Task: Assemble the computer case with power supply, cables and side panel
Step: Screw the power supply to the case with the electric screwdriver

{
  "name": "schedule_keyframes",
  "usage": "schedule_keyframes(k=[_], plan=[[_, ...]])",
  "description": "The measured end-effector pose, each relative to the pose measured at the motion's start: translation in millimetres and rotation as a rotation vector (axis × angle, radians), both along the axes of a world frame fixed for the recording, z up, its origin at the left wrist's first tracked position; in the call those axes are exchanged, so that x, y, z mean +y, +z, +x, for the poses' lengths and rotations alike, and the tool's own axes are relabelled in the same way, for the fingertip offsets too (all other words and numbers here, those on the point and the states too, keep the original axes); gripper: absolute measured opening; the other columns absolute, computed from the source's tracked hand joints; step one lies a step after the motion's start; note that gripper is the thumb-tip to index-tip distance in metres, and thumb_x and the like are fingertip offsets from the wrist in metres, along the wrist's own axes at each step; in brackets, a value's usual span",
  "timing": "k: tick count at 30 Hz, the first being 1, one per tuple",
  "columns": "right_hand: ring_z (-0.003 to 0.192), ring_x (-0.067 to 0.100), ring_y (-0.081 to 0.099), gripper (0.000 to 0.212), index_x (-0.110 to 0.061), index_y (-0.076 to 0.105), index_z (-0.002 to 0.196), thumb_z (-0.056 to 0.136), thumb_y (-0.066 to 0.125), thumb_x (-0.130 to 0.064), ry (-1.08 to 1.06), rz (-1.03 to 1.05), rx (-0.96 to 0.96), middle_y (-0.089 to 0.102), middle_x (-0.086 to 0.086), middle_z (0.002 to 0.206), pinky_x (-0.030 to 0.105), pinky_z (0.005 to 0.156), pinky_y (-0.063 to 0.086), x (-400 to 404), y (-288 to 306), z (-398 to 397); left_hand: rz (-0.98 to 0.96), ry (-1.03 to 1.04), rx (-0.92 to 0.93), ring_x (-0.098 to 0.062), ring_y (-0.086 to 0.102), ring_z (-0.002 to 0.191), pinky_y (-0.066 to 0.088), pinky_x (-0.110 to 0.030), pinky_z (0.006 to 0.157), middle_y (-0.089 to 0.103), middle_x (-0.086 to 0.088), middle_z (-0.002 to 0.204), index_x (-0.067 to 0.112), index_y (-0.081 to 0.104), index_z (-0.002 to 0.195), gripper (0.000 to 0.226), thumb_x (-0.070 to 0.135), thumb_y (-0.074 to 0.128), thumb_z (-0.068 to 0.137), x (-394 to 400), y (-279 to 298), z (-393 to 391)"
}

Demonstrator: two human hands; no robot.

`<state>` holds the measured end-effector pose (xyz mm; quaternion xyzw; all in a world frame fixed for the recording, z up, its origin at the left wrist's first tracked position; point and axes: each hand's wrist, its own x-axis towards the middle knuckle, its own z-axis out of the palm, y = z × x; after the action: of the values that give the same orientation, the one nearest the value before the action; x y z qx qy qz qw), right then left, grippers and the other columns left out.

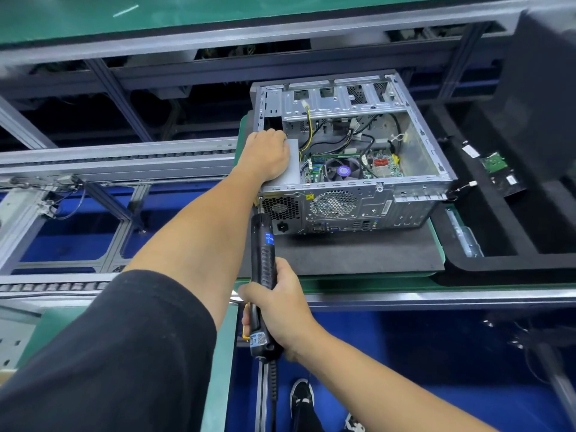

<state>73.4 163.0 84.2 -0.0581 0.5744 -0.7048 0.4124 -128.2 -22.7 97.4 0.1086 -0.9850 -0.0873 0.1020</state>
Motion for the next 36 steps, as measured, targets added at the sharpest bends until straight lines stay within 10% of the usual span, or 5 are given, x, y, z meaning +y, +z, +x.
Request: schedule_keyframes(k=[20, 36], plan=[[0.042, 0.010, 0.051, 0.034, -0.020, 0.046, 0.097, 0.077, 0.073, -0.016, 0.011, 0.085, 0.106, 0.049, -0.020, 0.056, 0.028, 0.044, 0.046, 5.4, 0.2, -2.6, -0.006, -0.004, 0.004, -0.028, 0.042, 0.085, 0.031, -0.041, 0.089, 0.059, -0.015, 0.098, 0.011, 0.050, 0.089, 0.023, 0.019, 0.030, 0.099, -0.4, 2.0, 1.0], [0.046, 0.004, 0.047, 0.028, -0.027, 0.045, 0.097, 0.078, 0.063, -0.017, 0.067, 0.193, 0.218, 0.047, -0.004, 0.076, 0.025, 0.049, 0.046, 7.0, -2.5, -4.8, -0.023, -0.017, 0.013, -0.028, 0.043, 0.086, 0.031, -0.042, 0.089, 0.059, -0.013, 0.097, 0.011, 0.049, 0.087, 0.023, 0.019, 0.030, 0.098, -3.6, -1.4, -2.1]])
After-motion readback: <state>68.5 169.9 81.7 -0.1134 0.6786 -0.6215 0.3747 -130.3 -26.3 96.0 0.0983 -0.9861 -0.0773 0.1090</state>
